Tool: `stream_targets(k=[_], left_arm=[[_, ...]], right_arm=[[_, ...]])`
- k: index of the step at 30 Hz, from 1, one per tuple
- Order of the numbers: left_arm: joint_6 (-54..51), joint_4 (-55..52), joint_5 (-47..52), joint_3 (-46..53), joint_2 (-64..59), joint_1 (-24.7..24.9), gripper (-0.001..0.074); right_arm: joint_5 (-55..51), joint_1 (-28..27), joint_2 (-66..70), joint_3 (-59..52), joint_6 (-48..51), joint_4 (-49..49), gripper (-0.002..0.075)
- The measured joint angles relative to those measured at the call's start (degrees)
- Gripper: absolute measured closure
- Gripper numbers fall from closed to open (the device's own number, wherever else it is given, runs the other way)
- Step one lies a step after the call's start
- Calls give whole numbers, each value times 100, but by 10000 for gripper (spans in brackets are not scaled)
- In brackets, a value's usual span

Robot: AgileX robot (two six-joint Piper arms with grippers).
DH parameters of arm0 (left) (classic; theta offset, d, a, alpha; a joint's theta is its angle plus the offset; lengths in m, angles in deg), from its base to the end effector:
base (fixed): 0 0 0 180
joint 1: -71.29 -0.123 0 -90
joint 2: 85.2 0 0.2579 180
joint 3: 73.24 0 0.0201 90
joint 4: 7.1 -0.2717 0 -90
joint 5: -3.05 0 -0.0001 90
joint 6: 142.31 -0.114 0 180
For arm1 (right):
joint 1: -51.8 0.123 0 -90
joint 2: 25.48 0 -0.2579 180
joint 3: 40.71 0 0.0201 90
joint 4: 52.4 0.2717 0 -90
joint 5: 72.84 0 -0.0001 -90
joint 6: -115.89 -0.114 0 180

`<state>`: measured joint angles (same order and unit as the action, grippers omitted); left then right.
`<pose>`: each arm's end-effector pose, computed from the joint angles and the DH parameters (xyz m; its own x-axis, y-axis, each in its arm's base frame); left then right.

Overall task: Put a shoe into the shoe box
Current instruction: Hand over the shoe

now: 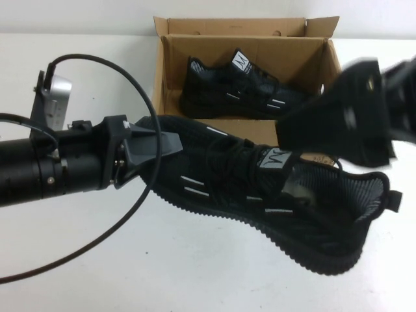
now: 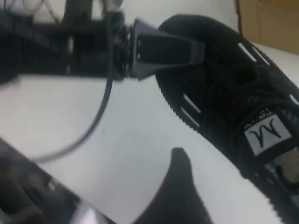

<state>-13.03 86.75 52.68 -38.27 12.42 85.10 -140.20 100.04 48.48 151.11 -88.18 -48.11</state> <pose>0.2556 -0.1521 0.2429 -0.8584 -0.2639 -0.4399 0.3211 0.3924 -0.8619 0.1588 0.1897 0.4433 -0.7196 -0.1558 -0.6767 -0.5188 0.7684 0.3747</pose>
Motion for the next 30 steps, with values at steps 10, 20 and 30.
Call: stream_targets(k=[10,20,30], left_arm=[[-86,-12,-217,-712,-11,0,608],[1,10,-95,-1034,-11,0,609],[38,10,-86,-1034,-11,0,609]], right_arm=[[313,0,204,0,-2974,-429,220],[1059,0,294,0,-3627,-646,220],[1104,0,549,0,-3947,-822,220]])
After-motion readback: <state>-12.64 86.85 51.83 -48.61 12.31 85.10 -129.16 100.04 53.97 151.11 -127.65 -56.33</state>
